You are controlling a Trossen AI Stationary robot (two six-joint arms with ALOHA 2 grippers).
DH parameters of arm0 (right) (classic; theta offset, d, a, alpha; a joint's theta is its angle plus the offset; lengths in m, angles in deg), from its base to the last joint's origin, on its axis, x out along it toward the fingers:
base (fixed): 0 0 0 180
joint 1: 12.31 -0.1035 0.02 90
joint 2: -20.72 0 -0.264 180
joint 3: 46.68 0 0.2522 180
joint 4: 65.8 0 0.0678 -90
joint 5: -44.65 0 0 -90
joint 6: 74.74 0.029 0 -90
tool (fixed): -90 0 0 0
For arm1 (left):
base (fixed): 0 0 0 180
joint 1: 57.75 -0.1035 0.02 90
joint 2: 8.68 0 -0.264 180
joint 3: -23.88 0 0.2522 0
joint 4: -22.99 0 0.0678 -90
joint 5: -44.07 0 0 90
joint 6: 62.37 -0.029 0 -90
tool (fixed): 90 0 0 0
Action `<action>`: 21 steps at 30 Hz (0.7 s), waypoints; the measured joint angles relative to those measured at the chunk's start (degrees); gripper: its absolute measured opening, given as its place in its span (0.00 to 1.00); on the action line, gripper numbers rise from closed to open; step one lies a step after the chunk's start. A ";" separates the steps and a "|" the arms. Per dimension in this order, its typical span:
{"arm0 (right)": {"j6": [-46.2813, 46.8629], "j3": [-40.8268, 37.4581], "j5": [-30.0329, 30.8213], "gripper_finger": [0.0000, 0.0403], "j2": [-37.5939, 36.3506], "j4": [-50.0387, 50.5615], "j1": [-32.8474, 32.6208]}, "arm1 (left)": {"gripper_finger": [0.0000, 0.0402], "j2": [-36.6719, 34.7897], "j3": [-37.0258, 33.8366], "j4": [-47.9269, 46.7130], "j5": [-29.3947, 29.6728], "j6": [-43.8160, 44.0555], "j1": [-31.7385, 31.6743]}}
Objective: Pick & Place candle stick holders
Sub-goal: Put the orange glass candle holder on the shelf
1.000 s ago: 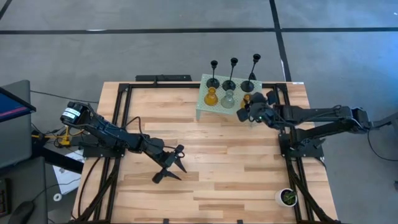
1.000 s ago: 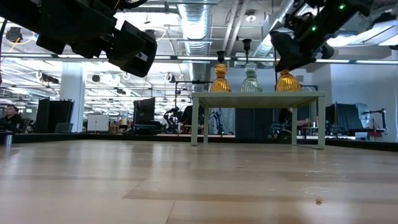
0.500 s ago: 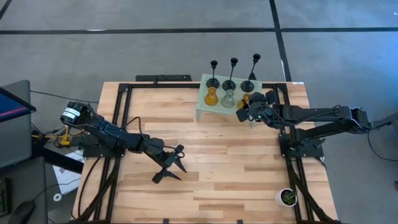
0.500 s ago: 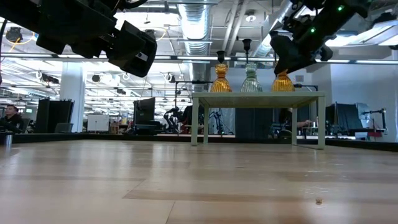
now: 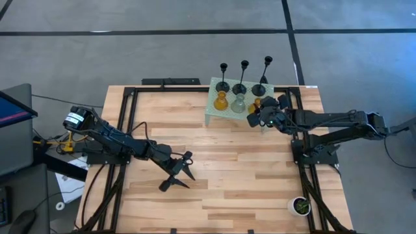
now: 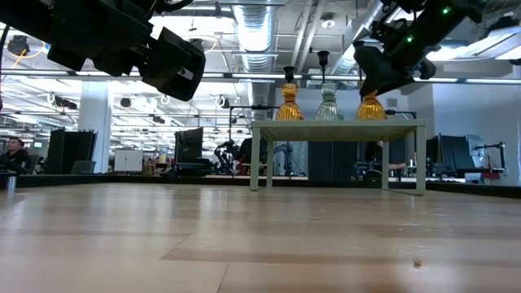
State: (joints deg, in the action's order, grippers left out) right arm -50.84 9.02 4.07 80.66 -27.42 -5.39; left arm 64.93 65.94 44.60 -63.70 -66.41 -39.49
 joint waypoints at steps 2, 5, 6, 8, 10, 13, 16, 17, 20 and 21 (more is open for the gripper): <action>-0.05 0.00 0.02 0.40 -0.01 0.04 0.00 | 0.45 0.00 0.00 0.00 0.01 0.00 0.00; -0.31 0.00 0.17 0.36 -0.07 0.04 0.00 | 0.45 0.00 0.00 0.01 0.00 0.00 0.00; -0.31 0.00 0.16 0.35 -0.07 0.06 0.00 | 0.45 0.00 0.00 0.00 0.00 0.00 0.00; -0.45 0.00 0.17 0.35 -0.07 0.06 0.00 | 0.45 0.00 0.00 0.00 0.00 0.00 0.00; -0.46 0.00 0.17 0.36 -0.07 0.10 0.00 | 0.45 0.00 0.00 0.00 0.00 0.00 0.00; -0.48 0.00 0.19 0.39 -0.07 0.26 0.00 | 0.45 0.00 0.00 0.00 0.00 0.00 -0.02; -0.48 0.00 0.19 0.44 -0.07 0.44 0.00 | 0.45 0.00 0.00 0.00 0.00 0.00 0.00; -0.48 0.00 0.39 0.45 -0.07 0.44 0.00 | 0.45 0.00 0.00 0.00 0.00 0.00 -0.01; -0.49 0.00 1.83 0.49 -0.07 0.66 -0.04 | 0.45 0.00 0.00 0.00 0.00 0.00 -0.01; -0.48 0.00 2.19 0.50 -0.07 0.75 -0.03 | 0.45 0.00 0.00 0.00 0.00 0.00 -0.01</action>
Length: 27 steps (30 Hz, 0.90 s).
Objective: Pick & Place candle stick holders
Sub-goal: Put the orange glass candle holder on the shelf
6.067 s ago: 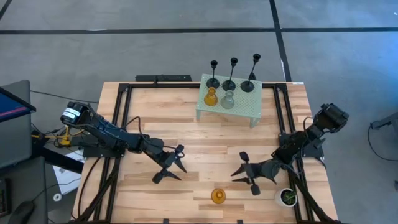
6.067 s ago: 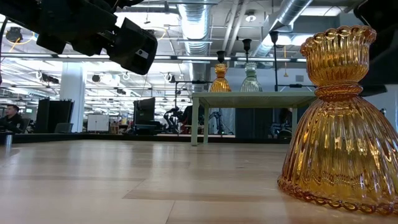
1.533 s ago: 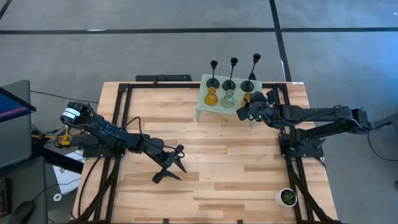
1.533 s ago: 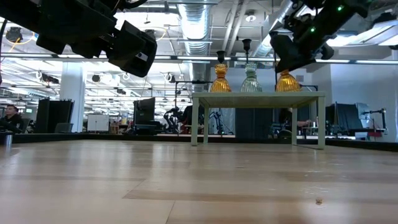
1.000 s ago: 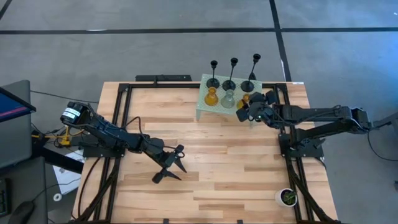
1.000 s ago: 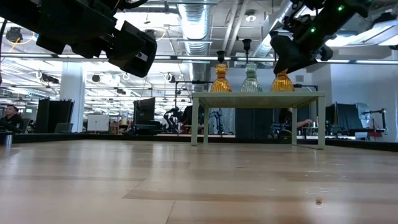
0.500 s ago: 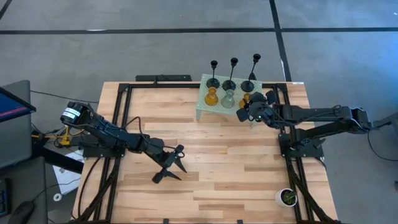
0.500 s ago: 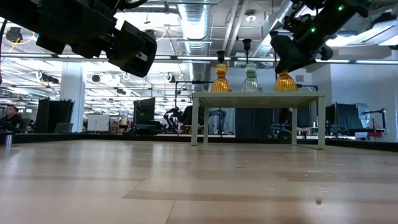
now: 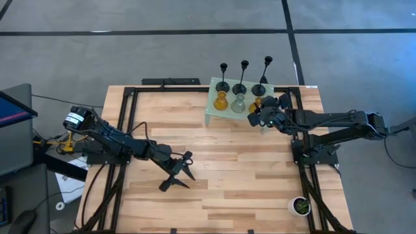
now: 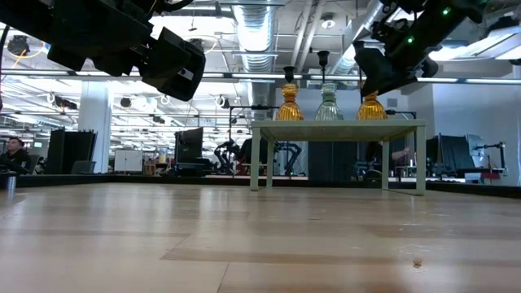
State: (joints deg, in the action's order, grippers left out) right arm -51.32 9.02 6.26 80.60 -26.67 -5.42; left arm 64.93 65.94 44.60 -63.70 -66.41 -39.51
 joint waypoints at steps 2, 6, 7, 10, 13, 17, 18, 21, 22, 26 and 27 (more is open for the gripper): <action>0.00 0.00 0.77 0.52 0.00 0.03 -0.01 | 0.45 0.00 0.00 0.00 -0.01 0.00 -0.01; -0.01 0.00 1.62 0.54 0.00 0.06 -0.01 | 0.45 0.00 0.00 0.00 -0.01 0.00 0.01; -0.31 0.00 1.64 0.54 0.00 0.04 -0.01 | 0.45 0.00 0.00 0.00 -0.01 0.00 -0.01; -1.09 0.00 1.71 0.55 0.00 0.04 0.01 | 0.45 0.00 0.00 0.00 -0.01 0.00 0.01; -1.17 0.00 2.50 0.55 0.00 0.05 0.01 | 0.45 0.00 0.00 0.00 -0.01 0.00 -0.01; -1.49 0.00 2.84 0.55 0.00 0.02 0.04 | 0.45 0.00 0.00 0.00 -0.01 0.00 -0.01; -1.49 0.00 2.84 0.55 0.00 0.04 0.03 | 0.45 0.00 0.00 0.00 -0.01 0.00 -0.01; -1.51 0.00 2.84 0.55 0.00 0.03 0.03 | 0.45 0.00 0.00 0.00 -0.01 0.00 0.00; -1.50 0.00 2.84 0.55 0.00 0.03 0.03 | 0.45 0.00 0.00 0.00 -0.01 0.00 0.00; -1.51 0.00 2.63 0.55 0.00 -0.10 0.03 | 0.45 0.00 0.00 0.00 -0.01 0.00 -0.01; -1.52 0.00 2.58 0.55 0.00 -0.20 -0.07 | 0.45 0.00 0.00 0.00 -0.01 0.00 -0.01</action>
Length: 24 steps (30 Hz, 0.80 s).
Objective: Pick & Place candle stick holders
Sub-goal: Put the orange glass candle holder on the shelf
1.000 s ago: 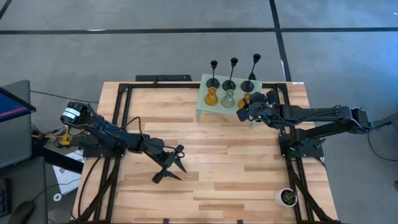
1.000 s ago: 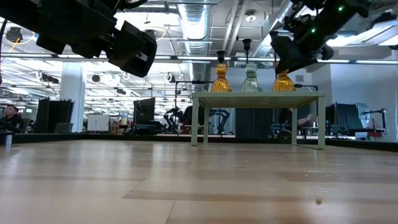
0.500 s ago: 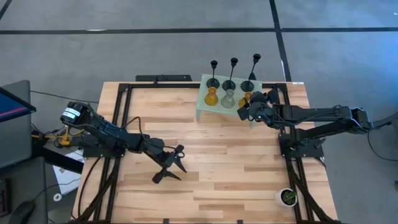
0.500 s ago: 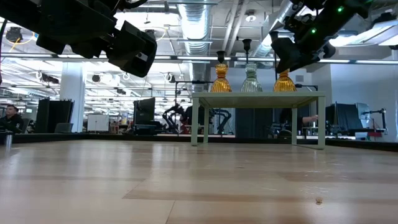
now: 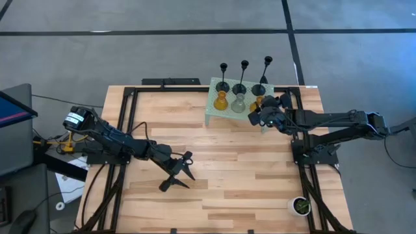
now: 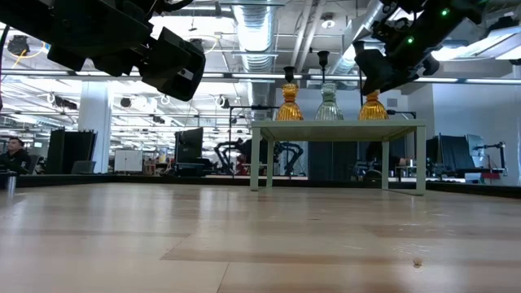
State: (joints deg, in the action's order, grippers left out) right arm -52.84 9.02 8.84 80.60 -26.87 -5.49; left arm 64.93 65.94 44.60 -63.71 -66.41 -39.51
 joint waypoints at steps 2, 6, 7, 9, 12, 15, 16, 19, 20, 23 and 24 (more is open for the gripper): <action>-1.01 0.00 -0.02 0.56 0.00 -0.48 -0.42 | 0.45 0.00 0.00 0.00 0.00 0.00 0.00; -2.83 0.00 -0.13 0.56 0.00 -2.87 -1.61 | 0.45 0.00 0.00 0.00 0.00 0.00 0.00; -3.64 0.00 -0.13 0.56 0.00 -3.63 -1.86 | 0.45 0.00 0.00 0.00 0.00 0.00 0.01; -5.13 0.00 -0.13 0.56 0.00 -5.32 -2.34 | 0.45 0.00 0.00 0.00 0.00 0.02 0.00; -5.98 0.72 -0.14 0.56 0.00 -5.42 -2.34 | 0.45 0.00 0.00 0.00 0.00 0.00 0.00; -5.98 1.90 -0.12 0.56 0.00 -4.49 -2.30 | 0.45 0.00 0.00 0.00 0.00 0.02 0.00; -5.98 2.23 -0.14 0.56 0.00 -3.71 -2.30 | 0.45 0.00 0.00 0.00 0.00 0.02 0.00; -5.92 2.87 -0.11 0.56 0.00 -2.56 -2.30 | 0.45 0.00 0.00 0.00 0.00 0.02 0.00; -5.93 2.89 -0.11 0.56 0.00 -2.42 -2.30 | 0.45 0.00 0.00 0.00 0.00 0.02 0.00; -5.77 2.89 -0.13 0.56 0.00 -2.38 -2.41 | 0.45 0.00 0.00 0.00 0.00 0.02 0.00; -5.40 2.89 -0.13 0.56 0.00 -2.36 -2.74 | 0.45 0.00 0.00 0.00 0.00 0.04 0.00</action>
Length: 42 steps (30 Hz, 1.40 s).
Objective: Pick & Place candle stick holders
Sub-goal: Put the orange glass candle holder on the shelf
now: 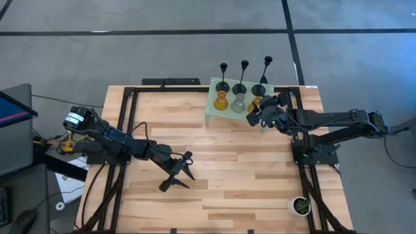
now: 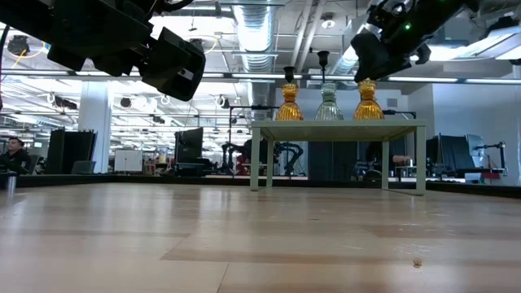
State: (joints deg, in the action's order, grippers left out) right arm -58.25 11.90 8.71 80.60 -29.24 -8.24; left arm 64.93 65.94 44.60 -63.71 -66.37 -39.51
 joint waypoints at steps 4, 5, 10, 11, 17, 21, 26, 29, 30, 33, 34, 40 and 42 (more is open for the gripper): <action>1.63 0.00 -0.08 0.55 0.00 -0.13 -2.40 | 0.45 0.00 0.00 0.00 0.00 0.00 0.00; 2.32 0.00 -0.19 0.55 0.00 -0.12 -3.35 | 0.45 0.00 0.00 0.00 0.00 -0.01 0.01; 5.74 0.00 -1.85 0.51 0.00 -0.11 -8.75 | 0.45 0.00 0.00 0.00 0.00 0.00 0.00; 6.61 0.00 -2.62 0.50 0.00 -0.11 -9.80 | 0.45 0.00 0.00 0.00 0.00 -0.01 0.02; 9.09 0.00 -4.96 0.38 0.00 -0.10 -13.93 | 0.45 0.00 0.00 0.00 0.00 -0.01 0.00; 9.10 0.00 -6.57 0.21 0.00 0.18 -13.69 | 0.45 0.00 0.00 0.00 0.00 -0.02 0.00; 10.31 0.00 -12.57 0.02 0.09 1.05 -12.39 | 0.45 0.00 0.00 0.00 -0.01 -0.02 0.00; 11.91 -0.31 -12.24 0.02 0.96 1.24 -10.04 | 0.45 0.00 0.00 0.00 0.00 -0.02 0.00; 11.93 -0.43 -12.20 0.01 1.37 1.24 -9.02 | 0.45 0.00 0.00 0.00 0.00 0.01 0.00; 12.36 -0.87 -12.06 0.01 2.88 0.77 -6.04 | 0.45 0.00 0.00 0.00 -0.02 -0.02 0.00; 12.62 -0.91 -12.08 0.00 3.49 0.70 -5.20 | 0.45 0.00 0.00 -0.02 -0.01 0.01 0.00; 13.02 -0.96 -11.76 0.00 7.15 -2.06 -1.85 | 0.45 0.00 0.00 0.00 0.00 0.01 0.01; 13.00 -0.96 -11.81 0.00 8.20 -3.34 -1.55 | 0.45 0.00 0.00 0.00 -0.02 0.01 0.00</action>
State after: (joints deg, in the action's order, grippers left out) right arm -45.24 10.94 -3.10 88.80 -32.58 -9.78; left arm 64.93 65.94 44.60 -63.73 -66.36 -39.51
